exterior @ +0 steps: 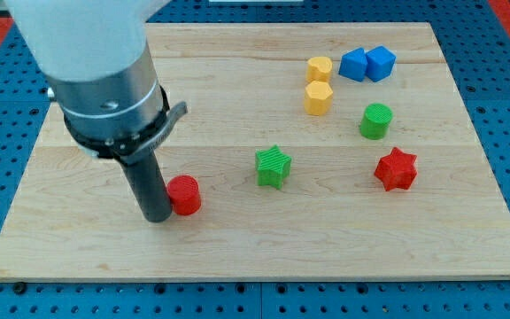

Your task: Push the red circle towards the center of the board

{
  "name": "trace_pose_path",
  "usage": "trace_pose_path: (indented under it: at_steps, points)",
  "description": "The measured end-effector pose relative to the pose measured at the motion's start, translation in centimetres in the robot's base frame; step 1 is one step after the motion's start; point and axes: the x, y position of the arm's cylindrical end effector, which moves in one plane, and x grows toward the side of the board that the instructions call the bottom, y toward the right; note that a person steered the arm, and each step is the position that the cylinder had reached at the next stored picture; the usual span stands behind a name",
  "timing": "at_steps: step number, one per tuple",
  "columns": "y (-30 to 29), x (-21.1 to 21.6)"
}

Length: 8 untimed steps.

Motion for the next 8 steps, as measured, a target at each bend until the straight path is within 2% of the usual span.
trace_pose_path:
  at_steps: [1, 2, 3, 5, 7, 8]
  points:
    - [1.4, 0.1]
    - [3.2, 2.3]
    - [4.6, 0.7]
    - [2.5, -3.9]
    - [-1.6, -5.8]
    - [-0.6, -8.6]
